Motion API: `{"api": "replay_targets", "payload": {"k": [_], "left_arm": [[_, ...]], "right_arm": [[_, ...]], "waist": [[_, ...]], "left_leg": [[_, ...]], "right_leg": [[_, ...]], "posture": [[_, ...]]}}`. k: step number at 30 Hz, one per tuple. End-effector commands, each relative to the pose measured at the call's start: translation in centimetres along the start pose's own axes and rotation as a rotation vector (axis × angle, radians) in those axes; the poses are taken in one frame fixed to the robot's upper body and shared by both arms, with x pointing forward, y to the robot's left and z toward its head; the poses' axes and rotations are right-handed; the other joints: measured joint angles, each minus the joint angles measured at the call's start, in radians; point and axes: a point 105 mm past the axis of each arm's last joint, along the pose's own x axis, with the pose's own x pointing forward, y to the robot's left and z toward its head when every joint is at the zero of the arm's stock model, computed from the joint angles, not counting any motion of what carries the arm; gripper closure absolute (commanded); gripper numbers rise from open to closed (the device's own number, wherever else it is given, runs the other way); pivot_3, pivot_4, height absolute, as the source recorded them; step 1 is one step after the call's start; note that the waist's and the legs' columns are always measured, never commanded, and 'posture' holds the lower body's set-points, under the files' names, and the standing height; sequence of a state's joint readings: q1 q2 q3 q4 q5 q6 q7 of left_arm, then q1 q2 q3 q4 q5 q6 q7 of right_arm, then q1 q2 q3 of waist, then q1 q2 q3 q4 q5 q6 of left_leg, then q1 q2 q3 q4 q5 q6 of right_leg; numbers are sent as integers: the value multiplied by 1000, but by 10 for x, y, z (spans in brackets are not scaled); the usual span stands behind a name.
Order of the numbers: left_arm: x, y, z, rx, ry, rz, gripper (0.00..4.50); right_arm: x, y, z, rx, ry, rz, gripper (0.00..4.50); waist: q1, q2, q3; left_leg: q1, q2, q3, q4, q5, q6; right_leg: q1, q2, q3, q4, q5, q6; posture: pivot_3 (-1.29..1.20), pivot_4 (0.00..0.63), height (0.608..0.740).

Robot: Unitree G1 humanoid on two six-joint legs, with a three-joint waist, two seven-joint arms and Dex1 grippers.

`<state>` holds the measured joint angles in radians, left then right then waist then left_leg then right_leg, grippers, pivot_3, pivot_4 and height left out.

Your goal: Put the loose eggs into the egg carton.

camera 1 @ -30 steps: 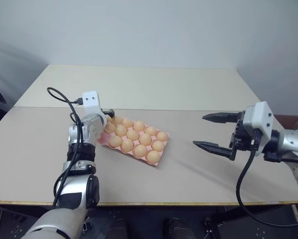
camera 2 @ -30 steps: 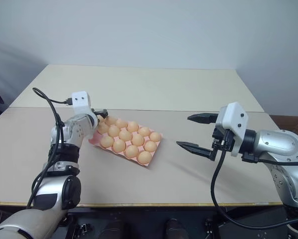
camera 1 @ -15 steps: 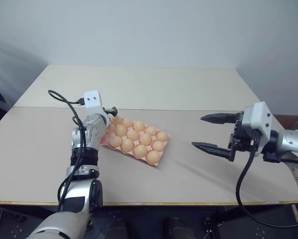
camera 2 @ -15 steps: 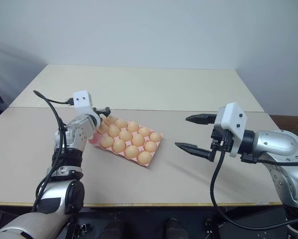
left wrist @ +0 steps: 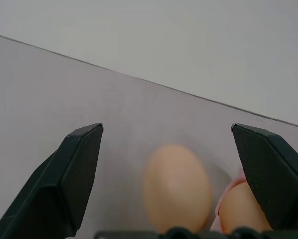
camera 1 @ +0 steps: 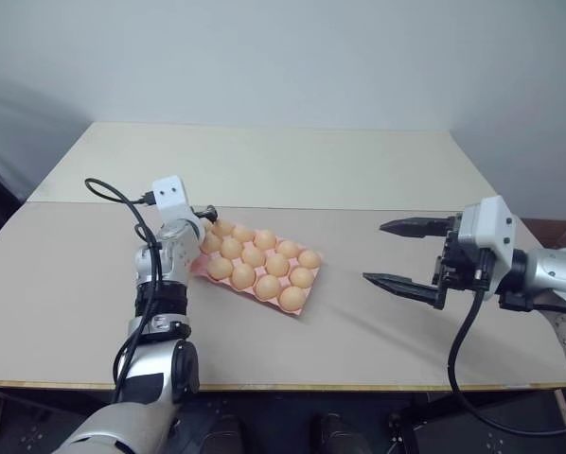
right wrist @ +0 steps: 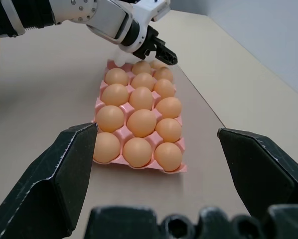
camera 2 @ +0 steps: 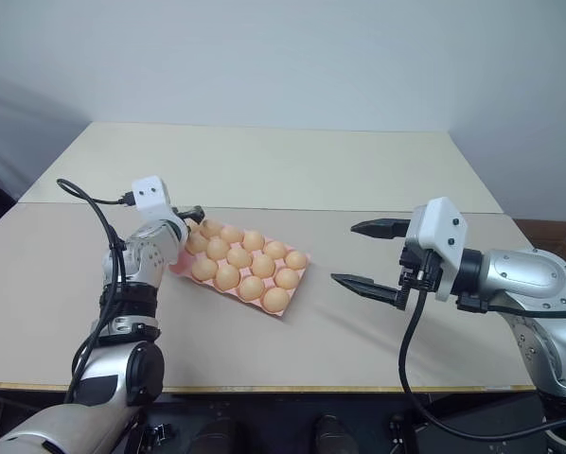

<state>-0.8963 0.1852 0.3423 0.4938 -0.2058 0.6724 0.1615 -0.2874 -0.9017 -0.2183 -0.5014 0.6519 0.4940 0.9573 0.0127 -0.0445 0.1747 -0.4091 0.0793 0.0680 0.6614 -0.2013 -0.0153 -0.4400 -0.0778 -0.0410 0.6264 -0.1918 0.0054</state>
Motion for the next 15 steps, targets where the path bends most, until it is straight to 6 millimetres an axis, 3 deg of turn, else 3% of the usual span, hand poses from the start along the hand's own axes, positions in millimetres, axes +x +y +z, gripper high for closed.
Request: {"api": "replay_targets", "payload": {"k": [1, 15], "left_arm": [[0, -3, 8, -29, -4, -1, 11], [3, -1, -7, -30, 124, 19, 11]], "right_arm": [[-4, 0, 10, -23, -18, -8, 0], [-1, -2, 12, -35, -28, -14, 0]], "waist": [[0, 0, 0], [5, 0, 0]], "left_leg": [[0, 0, 0, 0, 0, 0], [0, -1, 0, 0, 0, 0]], "right_leg": [[0, 0, 0, 0, 0, 0], [1, 0, 0, 0, 0, 0]], "posture": [[0, 150, 740], [0, 150, 740]]}}
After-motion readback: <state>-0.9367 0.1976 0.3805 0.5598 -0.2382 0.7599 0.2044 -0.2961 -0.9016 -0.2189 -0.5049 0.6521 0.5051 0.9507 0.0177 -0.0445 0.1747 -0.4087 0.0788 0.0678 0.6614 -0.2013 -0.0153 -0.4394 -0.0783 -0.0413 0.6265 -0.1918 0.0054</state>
